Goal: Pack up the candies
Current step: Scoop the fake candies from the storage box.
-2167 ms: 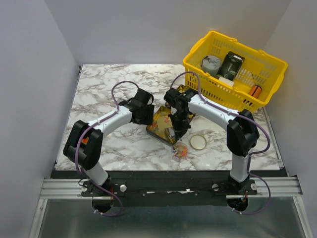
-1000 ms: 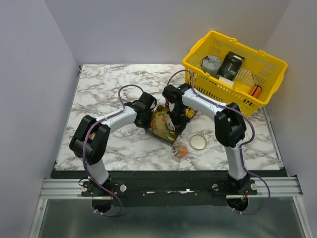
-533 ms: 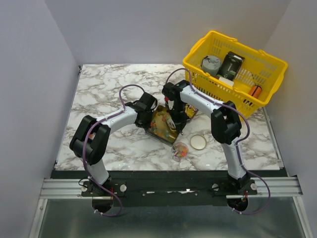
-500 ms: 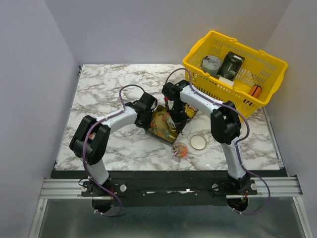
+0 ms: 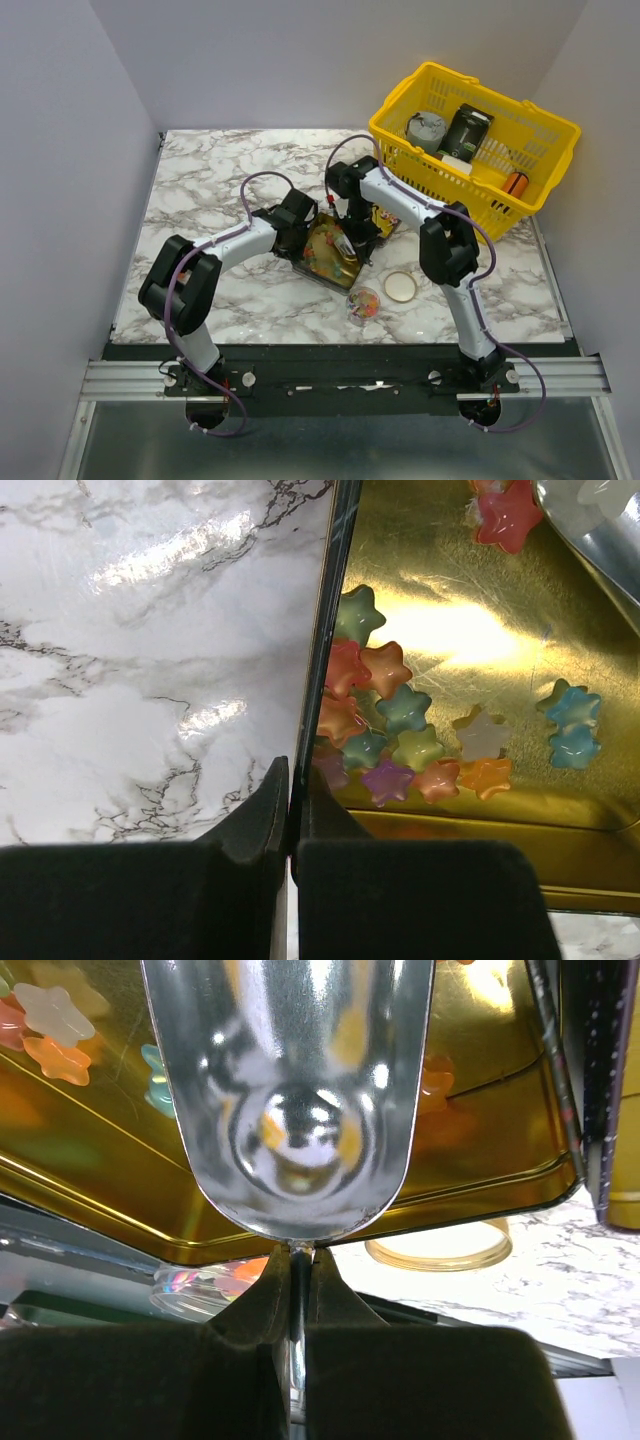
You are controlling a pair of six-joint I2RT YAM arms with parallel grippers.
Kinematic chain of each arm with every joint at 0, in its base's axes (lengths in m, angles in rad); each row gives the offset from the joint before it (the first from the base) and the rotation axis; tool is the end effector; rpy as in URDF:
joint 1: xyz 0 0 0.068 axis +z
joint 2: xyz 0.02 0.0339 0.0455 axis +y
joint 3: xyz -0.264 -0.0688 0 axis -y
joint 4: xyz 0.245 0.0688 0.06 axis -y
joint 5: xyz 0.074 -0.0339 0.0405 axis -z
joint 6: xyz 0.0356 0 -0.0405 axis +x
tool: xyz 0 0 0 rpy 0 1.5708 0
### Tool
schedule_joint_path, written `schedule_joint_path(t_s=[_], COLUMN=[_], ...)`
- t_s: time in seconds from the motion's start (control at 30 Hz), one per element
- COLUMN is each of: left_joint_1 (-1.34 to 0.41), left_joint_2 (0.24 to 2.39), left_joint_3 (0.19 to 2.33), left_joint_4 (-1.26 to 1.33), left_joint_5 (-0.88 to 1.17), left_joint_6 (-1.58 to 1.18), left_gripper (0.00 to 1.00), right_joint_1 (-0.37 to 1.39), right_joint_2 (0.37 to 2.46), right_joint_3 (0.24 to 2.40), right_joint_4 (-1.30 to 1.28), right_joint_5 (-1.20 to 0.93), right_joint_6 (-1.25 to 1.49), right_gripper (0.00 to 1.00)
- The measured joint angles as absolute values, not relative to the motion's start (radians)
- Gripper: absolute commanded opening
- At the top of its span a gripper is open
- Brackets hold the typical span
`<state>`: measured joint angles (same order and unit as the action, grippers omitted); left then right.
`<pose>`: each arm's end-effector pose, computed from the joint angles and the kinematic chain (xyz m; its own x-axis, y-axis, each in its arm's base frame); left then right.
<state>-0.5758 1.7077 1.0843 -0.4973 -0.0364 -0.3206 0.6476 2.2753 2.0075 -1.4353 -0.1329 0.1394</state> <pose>0.2839 -0.1828 0.1820 -0.8840 0.1984 -0.4232 0.2658 0.9582 -0.1060 0.3391 0.2624 0.1994 -0.8640 -0.4809 0.1489 -0.4685 0.8764 0.1117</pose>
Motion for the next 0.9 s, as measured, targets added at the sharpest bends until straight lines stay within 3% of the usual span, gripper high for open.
schedule_joint_path(t_s=[0.9], left_joint_1=[-0.606], left_joint_2=[1.652], left_joint_3=[1.011], left_joint_4=[-0.435], left_joint_5=[-0.078], left_joint_6=[-0.292], left_gripper=[0.00], right_joint_1=[0.636], right_joint_2=[2.338], right_joint_3=[2.099], right_joint_4=[-1.493], right_joint_5=[-0.202], right_joint_6=[0.025], right_gripper=[0.01])
